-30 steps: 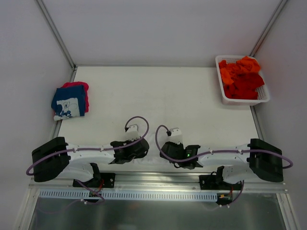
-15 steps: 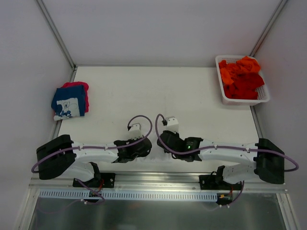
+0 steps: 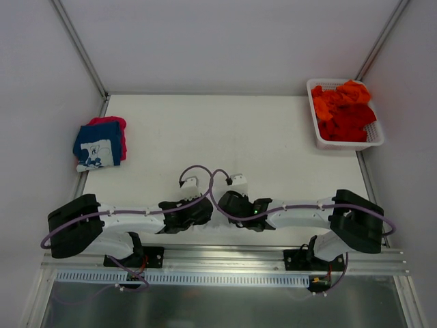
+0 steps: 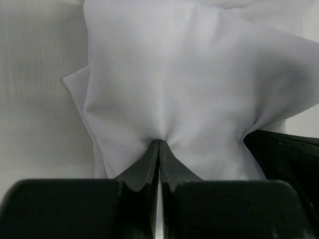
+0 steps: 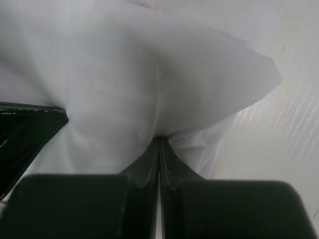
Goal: Fold and stack the t-shirts
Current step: Fold the tshirt
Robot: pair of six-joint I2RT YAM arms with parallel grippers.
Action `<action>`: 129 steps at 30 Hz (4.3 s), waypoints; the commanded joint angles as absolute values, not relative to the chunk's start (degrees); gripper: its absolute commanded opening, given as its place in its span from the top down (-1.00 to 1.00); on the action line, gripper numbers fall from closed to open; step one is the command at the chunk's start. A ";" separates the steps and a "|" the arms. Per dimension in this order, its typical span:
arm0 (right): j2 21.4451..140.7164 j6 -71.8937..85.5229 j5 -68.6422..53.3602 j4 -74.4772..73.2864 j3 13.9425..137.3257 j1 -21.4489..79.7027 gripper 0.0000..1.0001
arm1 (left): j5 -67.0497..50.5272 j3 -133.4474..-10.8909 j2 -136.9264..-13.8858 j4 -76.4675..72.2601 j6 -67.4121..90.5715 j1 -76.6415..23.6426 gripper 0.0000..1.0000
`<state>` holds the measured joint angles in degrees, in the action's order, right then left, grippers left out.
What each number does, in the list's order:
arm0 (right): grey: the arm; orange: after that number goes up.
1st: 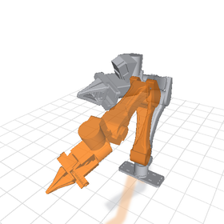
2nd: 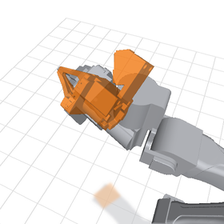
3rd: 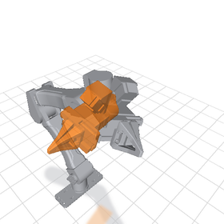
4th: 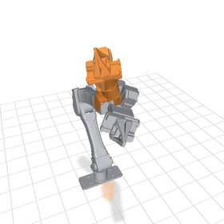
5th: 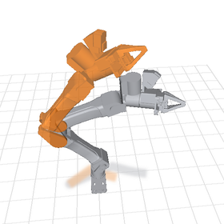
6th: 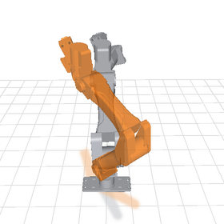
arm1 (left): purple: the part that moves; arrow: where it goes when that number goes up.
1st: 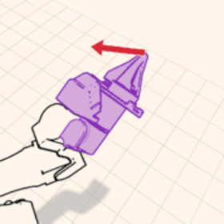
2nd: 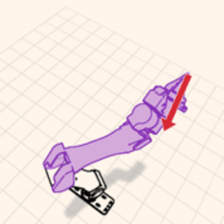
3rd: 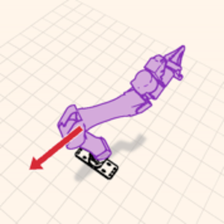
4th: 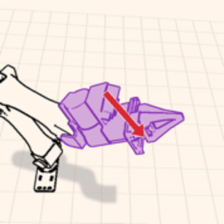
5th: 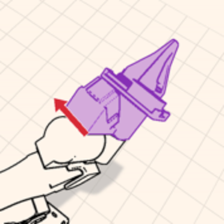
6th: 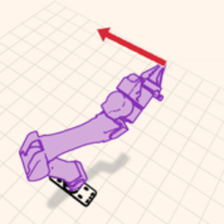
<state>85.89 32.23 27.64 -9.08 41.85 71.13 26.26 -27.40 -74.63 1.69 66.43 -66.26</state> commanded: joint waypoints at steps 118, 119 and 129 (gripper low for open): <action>55.82 59.24 40.34 -18.90 23.64 85.77 -0.41 | 22.33 -6.25 -22.25 8.97 56.60 -66.18 -0.55; 55.20 58.98 40.43 -19.24 23.82 86.04 -0.41 | 21.98 -5.98 -20.58 8.70 56.17 -66.27 -0.56; 51.77 58.01 43.60 -24.54 26.29 87.45 -0.41 | 20.83 -5.36 -22.67 1.07 53.53 -66.27 -0.58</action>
<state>52.45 56.64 41.06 -23.86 26.13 87.15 22.46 -5.82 -20.71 6.74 55.37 -65.69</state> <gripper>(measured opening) 0.709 0.792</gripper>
